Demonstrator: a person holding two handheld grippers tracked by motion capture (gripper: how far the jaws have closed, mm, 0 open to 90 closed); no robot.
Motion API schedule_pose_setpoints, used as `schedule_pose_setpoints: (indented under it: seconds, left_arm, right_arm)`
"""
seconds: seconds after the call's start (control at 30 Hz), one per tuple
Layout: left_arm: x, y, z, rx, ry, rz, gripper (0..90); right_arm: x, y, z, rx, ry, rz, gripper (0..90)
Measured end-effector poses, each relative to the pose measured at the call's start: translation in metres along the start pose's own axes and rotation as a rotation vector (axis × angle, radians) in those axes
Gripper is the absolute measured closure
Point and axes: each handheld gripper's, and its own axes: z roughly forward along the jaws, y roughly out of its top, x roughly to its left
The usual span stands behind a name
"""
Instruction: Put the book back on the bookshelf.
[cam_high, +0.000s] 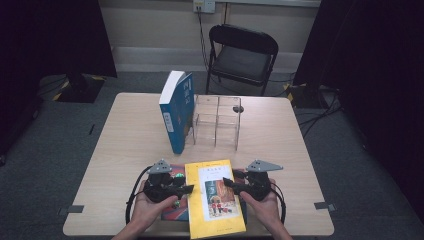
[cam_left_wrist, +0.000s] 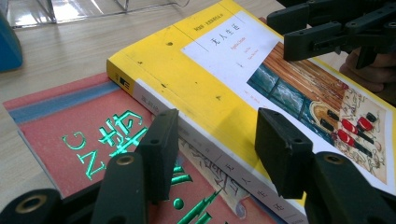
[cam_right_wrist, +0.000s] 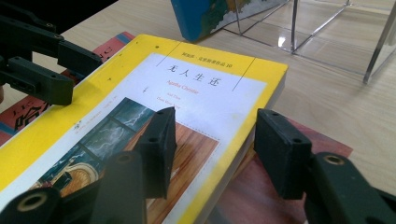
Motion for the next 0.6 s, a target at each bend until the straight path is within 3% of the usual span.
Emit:
schedule_pose_setpoints:
  seconds: [0.27, 0.37, 0.53, 0.6]
  left_arm:
    - [0.003, 0.002, 0.003, 0.001, -0.011, -0.014, 50.6]
    - [0.004, 0.005, 0.003, 0.013, -0.014, -0.007, 50.8]
    - [0.004, 0.005, 0.004, 0.013, -0.013, -0.009, 50.8]
    - [0.003, 0.005, 0.004, 0.014, -0.010, -0.004, 50.8]
  right_arm:
    - [0.006, -0.004, -0.013, 0.014, -0.015, 0.036, 60.9]
    - [0.002, -0.005, -0.013, 0.003, -0.003, 0.037, 64.2]
    - [-0.001, -0.004, -0.003, -0.022, -0.014, 0.077, 51.5]
    - [-0.001, -0.003, 0.001, -0.023, -0.026, 0.111, 50.2]
